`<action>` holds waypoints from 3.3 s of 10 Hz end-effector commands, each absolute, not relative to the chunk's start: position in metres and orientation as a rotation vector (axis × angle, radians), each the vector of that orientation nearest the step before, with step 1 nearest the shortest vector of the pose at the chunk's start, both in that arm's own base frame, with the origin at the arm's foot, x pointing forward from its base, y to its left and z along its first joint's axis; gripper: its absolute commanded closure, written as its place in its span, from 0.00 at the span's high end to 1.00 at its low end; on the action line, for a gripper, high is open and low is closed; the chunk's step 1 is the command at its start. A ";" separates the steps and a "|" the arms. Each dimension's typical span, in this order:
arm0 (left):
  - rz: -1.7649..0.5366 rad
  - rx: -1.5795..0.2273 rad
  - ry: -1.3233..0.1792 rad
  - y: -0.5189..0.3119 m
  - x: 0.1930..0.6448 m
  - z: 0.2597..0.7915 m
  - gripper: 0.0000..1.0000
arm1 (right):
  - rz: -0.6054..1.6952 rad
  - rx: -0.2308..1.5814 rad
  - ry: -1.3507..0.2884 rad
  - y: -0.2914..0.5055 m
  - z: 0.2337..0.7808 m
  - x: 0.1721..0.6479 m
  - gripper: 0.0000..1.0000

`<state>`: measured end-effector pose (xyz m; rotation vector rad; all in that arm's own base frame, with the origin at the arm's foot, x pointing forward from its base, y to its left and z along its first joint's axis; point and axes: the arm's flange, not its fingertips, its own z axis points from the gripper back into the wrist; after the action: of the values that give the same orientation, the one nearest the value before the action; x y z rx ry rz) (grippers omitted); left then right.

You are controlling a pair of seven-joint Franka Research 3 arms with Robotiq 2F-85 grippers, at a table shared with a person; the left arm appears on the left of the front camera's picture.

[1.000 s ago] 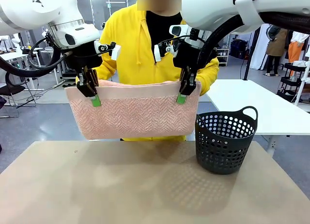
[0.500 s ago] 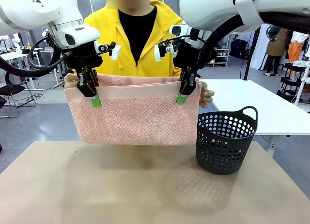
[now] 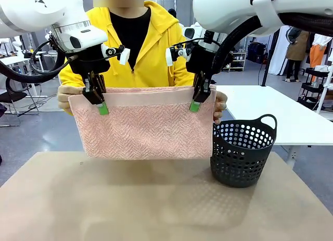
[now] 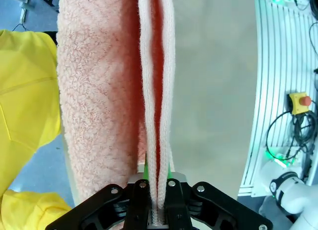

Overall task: Fold the towel.
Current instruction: Release the end of the 100 cm Hotel Towel you were holding.

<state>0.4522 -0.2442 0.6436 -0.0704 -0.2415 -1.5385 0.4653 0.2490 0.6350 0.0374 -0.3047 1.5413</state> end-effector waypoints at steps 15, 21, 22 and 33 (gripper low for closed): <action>-1.516 -0.070 -0.252 -0.245 0.442 0.653 1.00 | 1.554 0.021 -0.307 0.249 0.638 0.452 0.79; -1.044 -0.075 -0.448 -0.212 0.395 0.726 1.00 | 1.203 0.120 -0.528 0.203 0.707 0.413 1.00; -0.932 -0.115 -0.490 -0.194 0.381 0.732 1.00 | 1.077 0.148 -0.542 0.186 0.715 0.400 1.00; -0.509 -0.135 -0.684 -0.136 0.329 0.736 1.00 | 0.627 0.185 -0.706 0.139 0.723 0.350 1.00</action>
<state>0.3282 -0.1352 0.7316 -0.1325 -0.6942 -0.5148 0.3481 0.1400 0.7201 0.1900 -0.7175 0.6243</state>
